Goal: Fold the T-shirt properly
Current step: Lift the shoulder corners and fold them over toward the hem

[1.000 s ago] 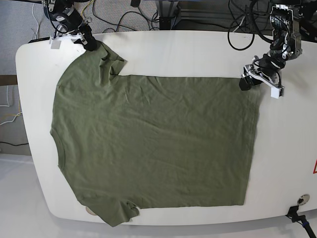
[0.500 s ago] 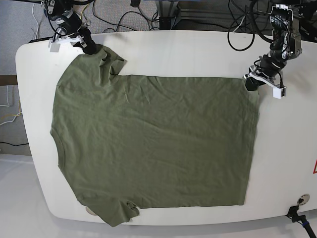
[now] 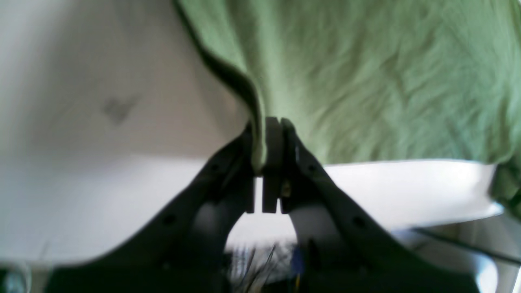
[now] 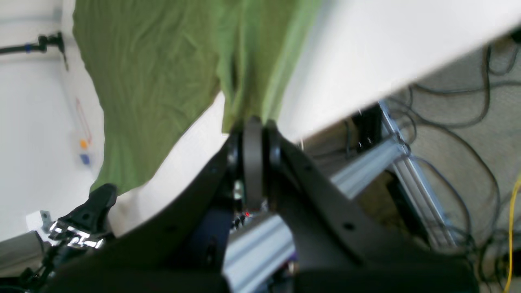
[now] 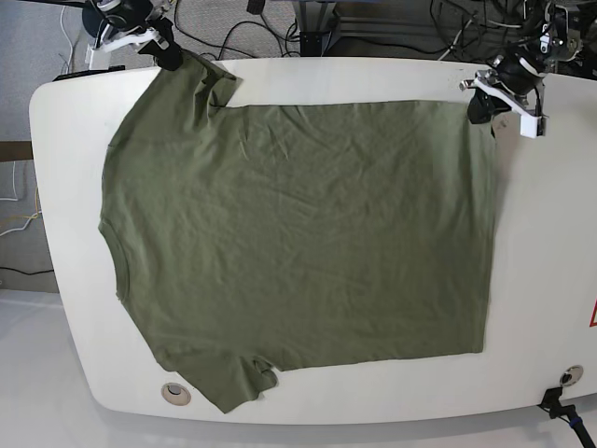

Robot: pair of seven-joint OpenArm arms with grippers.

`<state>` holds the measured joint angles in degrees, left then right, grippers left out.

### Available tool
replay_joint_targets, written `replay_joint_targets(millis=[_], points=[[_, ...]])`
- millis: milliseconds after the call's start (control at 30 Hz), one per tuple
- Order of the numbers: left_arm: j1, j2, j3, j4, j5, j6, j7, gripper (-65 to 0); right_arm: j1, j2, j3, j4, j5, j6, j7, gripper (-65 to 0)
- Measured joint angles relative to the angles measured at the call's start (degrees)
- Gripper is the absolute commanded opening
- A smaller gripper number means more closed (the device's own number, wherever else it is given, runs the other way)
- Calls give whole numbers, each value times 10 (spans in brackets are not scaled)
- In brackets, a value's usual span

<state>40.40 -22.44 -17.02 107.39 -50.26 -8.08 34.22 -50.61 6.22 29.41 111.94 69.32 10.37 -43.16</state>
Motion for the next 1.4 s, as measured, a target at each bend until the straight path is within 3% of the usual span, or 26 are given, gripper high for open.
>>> replay_joint_targets(millis=[267,333,500,667,800,1100,1400], points=[[80,0,-59,1,1,2,2,-650,-47,3,0,14,0,0,-3,-650],[72,0,-60,1,2,2,3,-650,-35,3,0,14,0,19,-4,-650],[-10,0,-45,3,0,3,16,-650,36,15,-1,15,1,18,-6,-650],[-101,5,-39,7,-4,-2,71,-650,95,22,1,13,-1,16,-7,-650],[-163,21,-44,5,0,1,101,-650,168,21,2,12,-1,17,-65,-650],[-220,24,-44,-14,0,1,114,-650,294,22,1,-35,-7,17,-83,-650],[-281,24,-75,-89,5,3,115,-650,422,82,-33,-182,-9,21,-85,-650]])
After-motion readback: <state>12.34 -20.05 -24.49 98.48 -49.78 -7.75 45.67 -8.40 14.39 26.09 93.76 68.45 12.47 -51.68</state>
